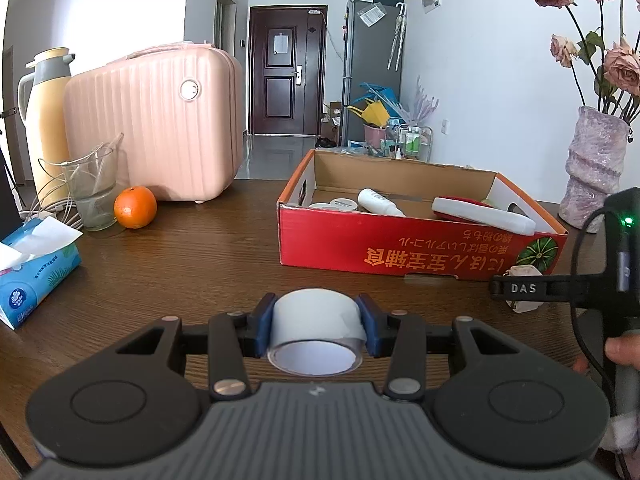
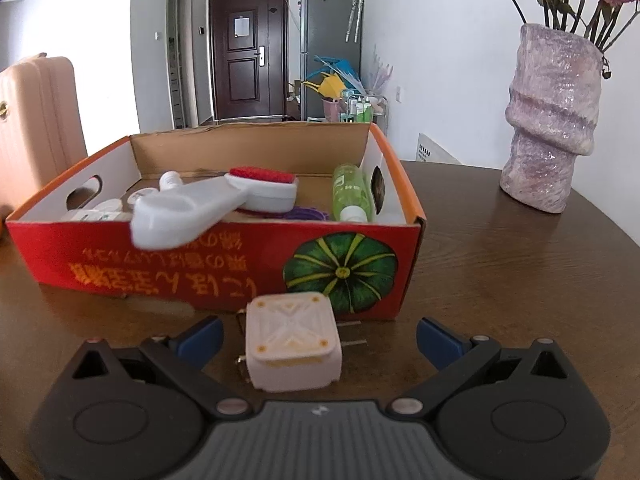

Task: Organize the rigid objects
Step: 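Lift the white tape roll with the left gripper, then grasp the beige cube plug with the right gripper and lift it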

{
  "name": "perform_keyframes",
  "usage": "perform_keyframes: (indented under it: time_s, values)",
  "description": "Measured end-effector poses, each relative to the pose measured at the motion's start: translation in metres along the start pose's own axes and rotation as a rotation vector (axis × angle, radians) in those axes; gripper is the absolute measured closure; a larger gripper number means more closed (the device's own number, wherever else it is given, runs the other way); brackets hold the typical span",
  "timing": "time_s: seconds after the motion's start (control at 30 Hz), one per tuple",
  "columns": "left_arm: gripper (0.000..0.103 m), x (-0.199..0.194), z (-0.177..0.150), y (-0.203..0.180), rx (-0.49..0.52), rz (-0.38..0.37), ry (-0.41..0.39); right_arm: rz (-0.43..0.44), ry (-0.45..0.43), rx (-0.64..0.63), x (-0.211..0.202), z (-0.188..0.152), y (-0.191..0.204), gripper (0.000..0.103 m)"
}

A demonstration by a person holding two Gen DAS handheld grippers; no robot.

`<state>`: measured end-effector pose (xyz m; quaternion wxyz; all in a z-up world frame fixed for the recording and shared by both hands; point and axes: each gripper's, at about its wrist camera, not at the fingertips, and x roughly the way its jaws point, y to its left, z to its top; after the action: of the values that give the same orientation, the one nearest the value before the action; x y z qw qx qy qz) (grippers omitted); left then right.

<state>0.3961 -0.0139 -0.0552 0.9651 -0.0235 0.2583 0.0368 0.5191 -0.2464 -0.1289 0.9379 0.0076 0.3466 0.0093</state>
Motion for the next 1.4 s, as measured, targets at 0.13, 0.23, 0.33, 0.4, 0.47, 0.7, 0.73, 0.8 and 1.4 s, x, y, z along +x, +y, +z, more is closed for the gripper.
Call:
perform_keyframes:
  time_s: [0.13, 0.23, 0.33, 0.4, 0.47, 0.7, 0.73, 0.8, 1.4]
  values:
    - [0.059, 0.0, 0.001, 0.0, -0.003, -0.003, 0.0, 0.007, 0.003, 0.007, 0.006, 0.004, 0.001, 0.0]
    - [0.059, 0.0, 0.001, 0.001, -0.003, -0.004, 0.0, 0.021, 0.013, 0.014, 0.011, 0.008, 0.001, 0.001]
    - [0.059, 0.0, 0.0, 0.001, -0.004, -0.006, 0.002, 0.021, 0.028, 0.026, 0.016, 0.009, 0.0, 0.005]
    - [0.059, 0.001, 0.0, 0.001, -0.005, -0.008, 0.004, 0.009, 0.024, 0.032, 0.017, 0.01, -0.002, 0.009]
    - [0.059, 0.001, 0.0, 0.0, -0.004, -0.007, 0.004, -0.001, 0.02, 0.03, 0.016, 0.009, -0.002, 0.016]
    - [0.059, -0.001, 0.0, -0.001, -0.008, -0.009, 0.003, -0.003, 0.006, 0.012, 0.01, 0.006, -0.003, 0.039]
    - [0.059, -0.001, 0.0, -0.001, -0.008, -0.009, 0.004, 0.001, 0.006, 0.008, 0.009, 0.006, -0.002, 0.039]
    - [0.059, -0.001, 0.0, -0.001, -0.008, -0.009, 0.003, 0.007, 0.006, 0.004, 0.008, 0.005, -0.001, 0.039]
    - [0.059, -0.002, 0.001, -0.001, -0.011, -0.01, -0.001, 0.059, -0.038, 0.038, -0.024, -0.006, -0.005, 0.055]
